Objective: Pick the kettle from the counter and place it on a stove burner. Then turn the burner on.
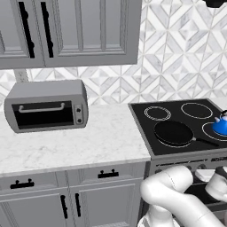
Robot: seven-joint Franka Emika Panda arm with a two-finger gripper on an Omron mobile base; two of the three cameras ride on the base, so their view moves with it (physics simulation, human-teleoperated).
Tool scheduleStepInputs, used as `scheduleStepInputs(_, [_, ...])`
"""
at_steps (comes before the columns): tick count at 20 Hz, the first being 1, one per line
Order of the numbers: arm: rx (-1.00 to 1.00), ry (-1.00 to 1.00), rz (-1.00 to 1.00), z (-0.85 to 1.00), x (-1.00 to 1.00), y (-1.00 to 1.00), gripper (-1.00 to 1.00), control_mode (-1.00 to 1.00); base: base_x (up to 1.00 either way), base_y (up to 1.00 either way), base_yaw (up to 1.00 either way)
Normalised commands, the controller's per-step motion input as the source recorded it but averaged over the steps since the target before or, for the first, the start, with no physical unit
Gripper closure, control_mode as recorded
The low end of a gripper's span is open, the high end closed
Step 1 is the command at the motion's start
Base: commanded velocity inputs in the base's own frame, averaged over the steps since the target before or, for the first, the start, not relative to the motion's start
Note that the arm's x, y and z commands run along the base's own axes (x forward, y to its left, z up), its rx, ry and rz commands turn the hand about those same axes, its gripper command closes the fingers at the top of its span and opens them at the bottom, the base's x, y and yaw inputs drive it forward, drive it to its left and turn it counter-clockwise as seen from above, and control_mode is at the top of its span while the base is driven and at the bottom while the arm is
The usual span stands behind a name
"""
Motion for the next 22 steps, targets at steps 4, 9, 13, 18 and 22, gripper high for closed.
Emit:
scheduleStepInputs(4, [-0.01, 0.00, -0.03, -0.28, 0.33, -0.02, -1.00, -1.00, 0.00, 0.00, 0.00])
scheduleStepInputs(9, [-0.01, 0.00, -0.05, -0.09, 0.47, 0.02, 1.00, -1.00, 0.00, 0.00, 0.00])
scheduleStepInputs(13, [0.00, 0.00, -0.01, 0.00, 0.29, 0.00, 1.00, -1.00, 0.00, 0.00, 0.00])
scheduleStepInputs(18, [-0.05, 0.00, 0.03, 0.00, 0.13, 0.00, 1.00, -1.00, 0.00, 0.00, 0.00])
scheduleStepInputs(22, [-0.38, 0.00, 0.12, 0.00, 0.01, -0.01, 1.00, -1.00, 0.00, 0.00, 0.00])
